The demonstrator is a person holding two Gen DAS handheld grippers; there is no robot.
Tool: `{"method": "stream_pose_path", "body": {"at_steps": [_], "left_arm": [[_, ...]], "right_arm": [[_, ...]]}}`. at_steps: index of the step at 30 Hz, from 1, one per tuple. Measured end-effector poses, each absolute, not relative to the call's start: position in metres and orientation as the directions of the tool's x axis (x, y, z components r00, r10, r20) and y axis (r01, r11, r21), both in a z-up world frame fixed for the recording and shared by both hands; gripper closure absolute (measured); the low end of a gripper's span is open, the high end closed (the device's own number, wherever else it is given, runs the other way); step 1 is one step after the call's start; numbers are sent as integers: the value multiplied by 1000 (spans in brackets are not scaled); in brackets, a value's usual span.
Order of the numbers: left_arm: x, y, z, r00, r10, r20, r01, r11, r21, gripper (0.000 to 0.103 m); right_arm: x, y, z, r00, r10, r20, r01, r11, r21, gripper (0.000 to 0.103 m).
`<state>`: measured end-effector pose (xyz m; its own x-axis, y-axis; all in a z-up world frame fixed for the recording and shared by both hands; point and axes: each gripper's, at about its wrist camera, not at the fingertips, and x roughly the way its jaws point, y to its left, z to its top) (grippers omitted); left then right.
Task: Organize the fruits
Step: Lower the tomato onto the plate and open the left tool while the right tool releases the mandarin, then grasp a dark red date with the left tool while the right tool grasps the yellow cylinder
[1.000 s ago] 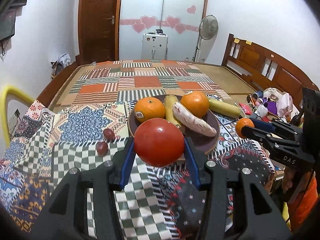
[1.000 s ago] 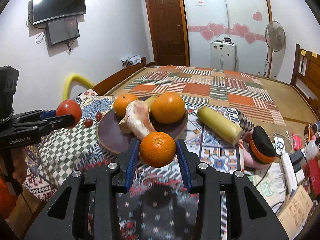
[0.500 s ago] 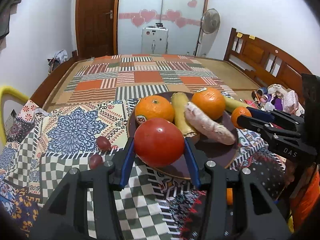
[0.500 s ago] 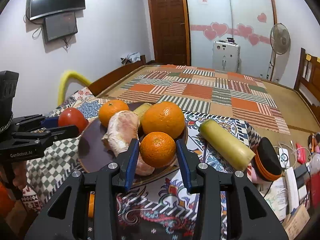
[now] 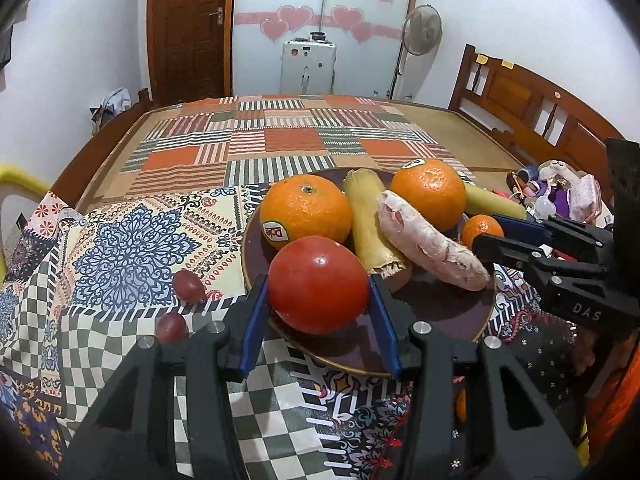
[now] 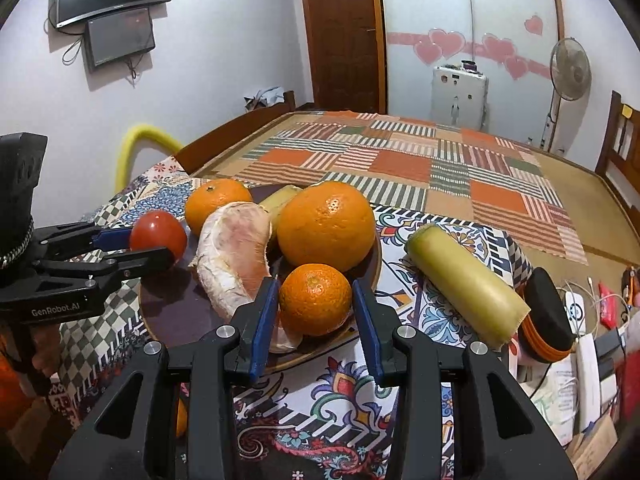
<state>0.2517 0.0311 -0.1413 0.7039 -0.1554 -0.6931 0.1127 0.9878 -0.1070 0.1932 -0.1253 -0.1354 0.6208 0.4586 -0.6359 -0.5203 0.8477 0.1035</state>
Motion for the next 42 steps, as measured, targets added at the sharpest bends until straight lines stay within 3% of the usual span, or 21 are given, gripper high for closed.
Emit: {"method": "stream_pose_path", "body": {"at_steps": [10, 12, 14, 15, 25, 31, 33, 35, 39, 42], "left_arm": [[256, 24, -147, 686, -162, -709, 126, 987, -103, 54], [255, 25, -146, 686, -170, -708, 126, 985, -115, 50], [253, 26, -143, 697, -164, -698, 112, 987, -120, 37], [251, 27, -141, 705, -161, -691, 108, 987, -120, 36], [221, 57, -115, 761, -98, -641, 66, 995, -74, 34], [207, 83, -129, 730, -55, -681, 28, 998, -51, 34], [208, 92, -137, 713, -41, -700, 9, 999, -49, 34], [210, 98, -144, 694, -49, -718, 2, 998, -67, 44], [221, 103, -153, 672, -61, -738, 6, 997, -77, 51], [231, 106, -159, 659, -48, -751, 1, 998, -63, 62]], "right_arm": [[197, -125, -137, 617, 445, -650, -508, 855, 103, 67], [196, -124, -136, 619, 444, -648, -513, 853, 95, 57], [194, -122, -135, 630, 440, -639, -514, 854, 80, 53], [193, -122, -134, 634, 440, -636, -516, 853, 76, 53], [180, -132, -122, 684, 441, -582, -504, 862, 61, 53], [175, -147, -117, 714, 412, -567, -474, 880, 43, 53], [176, -151, -118, 718, 398, -571, -461, 887, 39, 53], [179, -157, -121, 722, 378, -580, -443, 896, 32, 53], [186, -167, -125, 722, 348, -598, -421, 907, 19, 53], [193, -171, -126, 705, 345, -620, -429, 903, 14, 52]]}}
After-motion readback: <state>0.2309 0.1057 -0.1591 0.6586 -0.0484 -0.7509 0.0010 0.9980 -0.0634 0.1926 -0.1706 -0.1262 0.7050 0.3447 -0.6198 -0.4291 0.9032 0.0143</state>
